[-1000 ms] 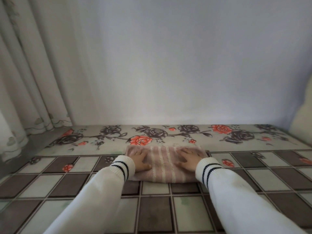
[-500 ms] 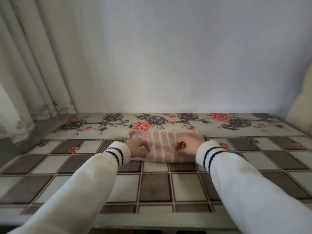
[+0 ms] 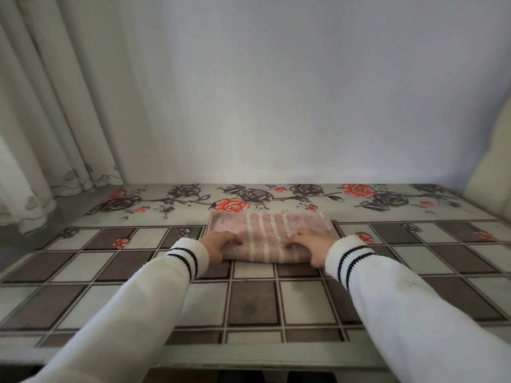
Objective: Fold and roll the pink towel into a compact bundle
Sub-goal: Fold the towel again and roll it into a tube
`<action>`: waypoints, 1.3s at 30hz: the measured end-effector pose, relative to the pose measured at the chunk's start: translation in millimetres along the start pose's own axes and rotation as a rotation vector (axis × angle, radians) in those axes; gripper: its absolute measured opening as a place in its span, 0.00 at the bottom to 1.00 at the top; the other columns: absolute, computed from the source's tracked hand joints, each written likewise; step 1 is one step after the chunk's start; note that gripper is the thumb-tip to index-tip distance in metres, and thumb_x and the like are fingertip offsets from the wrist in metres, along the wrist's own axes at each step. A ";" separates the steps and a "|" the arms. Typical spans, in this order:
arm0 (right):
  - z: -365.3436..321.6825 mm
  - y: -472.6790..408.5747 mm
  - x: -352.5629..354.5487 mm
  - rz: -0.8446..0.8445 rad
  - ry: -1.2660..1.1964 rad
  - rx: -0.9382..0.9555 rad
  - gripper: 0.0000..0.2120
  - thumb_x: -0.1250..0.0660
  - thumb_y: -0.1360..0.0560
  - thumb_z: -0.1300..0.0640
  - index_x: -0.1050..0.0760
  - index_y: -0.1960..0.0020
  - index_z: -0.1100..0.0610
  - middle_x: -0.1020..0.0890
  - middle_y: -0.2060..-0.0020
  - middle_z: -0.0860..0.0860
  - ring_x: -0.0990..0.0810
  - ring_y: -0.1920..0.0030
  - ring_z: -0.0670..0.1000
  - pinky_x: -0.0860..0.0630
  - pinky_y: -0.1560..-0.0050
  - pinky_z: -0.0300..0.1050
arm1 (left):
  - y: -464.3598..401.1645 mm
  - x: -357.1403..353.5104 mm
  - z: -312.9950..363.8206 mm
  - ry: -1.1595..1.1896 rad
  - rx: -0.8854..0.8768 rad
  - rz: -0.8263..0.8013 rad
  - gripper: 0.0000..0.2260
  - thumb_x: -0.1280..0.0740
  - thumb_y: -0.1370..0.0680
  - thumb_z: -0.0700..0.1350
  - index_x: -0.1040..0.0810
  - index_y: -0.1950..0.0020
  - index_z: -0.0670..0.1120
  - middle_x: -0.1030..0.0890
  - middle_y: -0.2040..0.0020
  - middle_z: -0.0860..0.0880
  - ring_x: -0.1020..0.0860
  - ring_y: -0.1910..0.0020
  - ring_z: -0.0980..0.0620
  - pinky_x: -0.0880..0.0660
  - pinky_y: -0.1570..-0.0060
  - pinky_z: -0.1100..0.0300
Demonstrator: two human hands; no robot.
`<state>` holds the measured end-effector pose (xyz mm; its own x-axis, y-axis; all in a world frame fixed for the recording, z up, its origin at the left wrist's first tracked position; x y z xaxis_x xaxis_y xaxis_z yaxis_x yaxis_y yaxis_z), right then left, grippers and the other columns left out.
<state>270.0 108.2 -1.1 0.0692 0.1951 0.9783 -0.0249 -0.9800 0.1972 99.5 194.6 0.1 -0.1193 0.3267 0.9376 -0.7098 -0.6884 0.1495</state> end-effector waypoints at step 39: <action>51.6 -27.7 46.5 0.249 0.016 -0.312 0.11 0.45 0.24 0.55 0.29 0.45 0.56 0.22 0.43 0.57 0.23 0.46 0.57 0.30 0.53 0.46 | -31.1 60.1 -40.3 -0.017 0.350 0.308 0.13 0.42 0.24 0.42 0.28 0.40 0.46 0.23 0.38 0.43 0.25 0.41 0.44 0.29 0.44 0.55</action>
<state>325.4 142.5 35.6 0.0076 -0.0438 0.9990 -0.3407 -0.9394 -0.0386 86.4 261.7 39.1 -0.2745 0.0647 0.9594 -0.3660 -0.9297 -0.0420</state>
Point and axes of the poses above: each hand's wrist, its own y-axis away from the middle knuckle, its own x-axis out of the back of the hand, z = x × y, the point moved 9 cm from there along -y, towards the middle knuckle
